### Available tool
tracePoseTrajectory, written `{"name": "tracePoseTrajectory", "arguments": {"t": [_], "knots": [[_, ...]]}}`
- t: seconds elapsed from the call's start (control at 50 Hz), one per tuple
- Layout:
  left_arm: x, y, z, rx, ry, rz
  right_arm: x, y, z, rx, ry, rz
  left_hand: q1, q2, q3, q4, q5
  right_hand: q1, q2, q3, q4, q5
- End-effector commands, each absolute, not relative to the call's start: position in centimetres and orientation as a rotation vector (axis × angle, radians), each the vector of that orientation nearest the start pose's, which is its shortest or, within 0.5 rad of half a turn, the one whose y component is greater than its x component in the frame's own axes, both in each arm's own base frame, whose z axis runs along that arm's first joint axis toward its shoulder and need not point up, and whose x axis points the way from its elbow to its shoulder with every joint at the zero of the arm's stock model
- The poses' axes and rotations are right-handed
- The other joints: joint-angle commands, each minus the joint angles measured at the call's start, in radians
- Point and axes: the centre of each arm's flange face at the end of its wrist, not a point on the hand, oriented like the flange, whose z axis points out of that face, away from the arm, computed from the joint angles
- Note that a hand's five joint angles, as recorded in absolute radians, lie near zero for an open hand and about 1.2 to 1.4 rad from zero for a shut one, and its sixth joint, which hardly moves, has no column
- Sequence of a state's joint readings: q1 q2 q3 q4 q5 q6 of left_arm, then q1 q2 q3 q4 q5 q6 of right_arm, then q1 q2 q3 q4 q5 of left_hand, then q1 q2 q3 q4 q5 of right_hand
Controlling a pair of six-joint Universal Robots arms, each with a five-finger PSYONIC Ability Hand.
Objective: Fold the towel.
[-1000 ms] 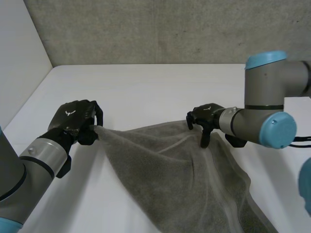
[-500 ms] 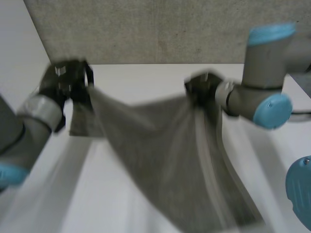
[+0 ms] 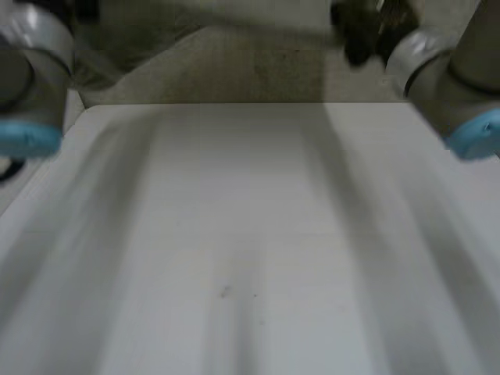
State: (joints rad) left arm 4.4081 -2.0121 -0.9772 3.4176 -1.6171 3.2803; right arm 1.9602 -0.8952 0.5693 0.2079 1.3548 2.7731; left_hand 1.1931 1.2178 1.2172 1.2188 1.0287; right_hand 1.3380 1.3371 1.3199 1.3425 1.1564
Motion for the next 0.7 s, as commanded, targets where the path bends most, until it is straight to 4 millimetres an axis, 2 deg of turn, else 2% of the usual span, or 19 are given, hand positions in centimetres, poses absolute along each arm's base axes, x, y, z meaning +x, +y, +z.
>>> {"name": "tracePoseTrajectory", "arguments": {"t": [0.02,0.06,0.08,0.1,0.12,0.14,0.16,0.18,0.22,0.3,0.38,0.4,0.44,0.46,0.48,0.5,0.52,0.54,0.7], "knots": [[-24.9,-35.6,25.0,0.498,2.111,-2.444,31.4,-35.6,24.4,-1.134,1.99,-1.926,0.203,0.178,0.179,0.177,0.193,0.058,0.059,0.076,0.054,0.065],[-25.0,-34.2,20.5,0.591,2.231,-2.343,31.4,-34.8,19.9,-1.173,2.098,-1.761,0.203,0.178,0.179,0.177,0.193,0.058,0.059,0.076,0.054,0.065],[-25.0,-34.2,20.5,0.591,2.231,-2.342,31.4,-34.8,19.8,-1.173,2.099,-1.76,0.203,0.178,0.179,0.177,0.193,0.058,0.059,0.076,0.054,0.065],[-24.9,-33.4,18.3,0.633,2.292,-2.282,31.2,-34.4,17.9,-1.189,2.145,-1.687,0.203,0.178,0.179,0.177,0.193,0.058,0.059,0.076,0.054,0.065],[-24.9,-33.4,18.2,0.633,2.292,-2.282,31.0,-33.9,16.0,-1.203,2.19,-1.621,0.203,0.178,0.179,0.177,0.193,0.058,0.059,0.076,0.054,0.065],[-24.8,-32.6,16.3,0.671,2.343,-2.217,31.0,-33.9,16.0,-1.204,2.191,-1.62,0.203,0.178,0.179,0.177,0.193,0.058,0.059,0.076,0.054,0.065],[-24.6,-31.9,14.8,0.71,2.382,-2.156,30.7,-33.4,14.5,-1.227,2.223,-1.565,0.203,0.178,0.179,0.177,0.193,0.058,0.059,0.076,0.054,0.065],[-24.6,-31.9,14.8,0.71,2.382,-2.155,30.7,-33.4,14.5,-1.227,2.223,-1.564,0.203,0.178,0.179,0.177,0.193,0.058,0.059,0.076,0.054,0.065],[-24.2,-30.6,13.0,0.773,2.417,-2.047,30.2,-32.2,12.8,-1.283,2.261,-1.488,0.203,0.178,0.179,0.177,0.193,0.058,0.059,0.076,0.054,0.065],[-23.8,-29.3,12.0,0.84,2.418,-1.97,29.5,-31.4,13.1,-1.299,2.279,-1.464,0.203,0.178,0.179,0.177,0.193,0.058,0.059,0.076,0.054,0.065],[-23.5,-28.2,12.3,0.909,2.354,-1.952,28.3,-29.7,15.4,-1.281,2.271,-1.498,0.203,0.178,0.179,0.177,0.193,0.058,0.059,0.076,0.054,0.065],[-23.5,-28.2,12.3,0.91,2.354,-1.952,28.3,-29.7,15.4,-1.281,2.271,-1.498,0.203,0.178,0.179,0.177,0.193,0.058,0.059,0.076,0.054,0.065],[-23.5,-28.3,12.6,0.909,2.316,-1.98,26.8,-29.0,16.8,-1.243,2.284,-1.536,0.078,0.053,0.054,0.052,0.068,0.058,0.059,0.076,0.054,0.065],[-23.5,-28.3,12.6,0.909,2.316,-1.98,26.8,-29.0,16.8,-1.243,2.284,-1.537,0.077,0.053,0.053,0.052,0.067,0.058,0.059,0.076,0.054,0.065],[-23.5,-28.4,12.6,0.904,2.301,-1.998,26.0,-28.6,17.5,-1.225,2.288,-1.562,-0.109,-0.133,-0.133,-0.134,-0.119,0.058,0.059,0.076,0.054,0.065],[-23.5,-28.4,12.6,0.904,2.301,-1.999,26.0,-28.6,17.5,-1.225,2.288,-1.562,-0.111,-0.135,-0.135,-0.136,-0.121,0.058,0.059,0.076,0.054,0.065],[-23.5,-28.5,12.6,0.902,2.287,-2.012,25.4,-28.2,18.0,-1.212,2.29,-1.587,-0.317,-0.342,-0.341,-0.343,-0.327,0.058,0.059,0.076,0.054,0.065],[-23.6,-28.6,12.6,0.899,2.276,-2.025,25.0,-27.6,18.2,-1.204,2.294,-1.595,-0.377,-0.402,-0.401,-0.403,-0.387,0.058,0.059,0.076,0.054,0.065],[-23.5,-28.6,12.1,0.897,2.254,-2.043,22.4,-26.7,17.5,-1.137,2.358,-1.617,-0.577,-0.602,-0.601,-0.603,-0.587,0.058,0.059,0.076,0.054,0.065]]}}
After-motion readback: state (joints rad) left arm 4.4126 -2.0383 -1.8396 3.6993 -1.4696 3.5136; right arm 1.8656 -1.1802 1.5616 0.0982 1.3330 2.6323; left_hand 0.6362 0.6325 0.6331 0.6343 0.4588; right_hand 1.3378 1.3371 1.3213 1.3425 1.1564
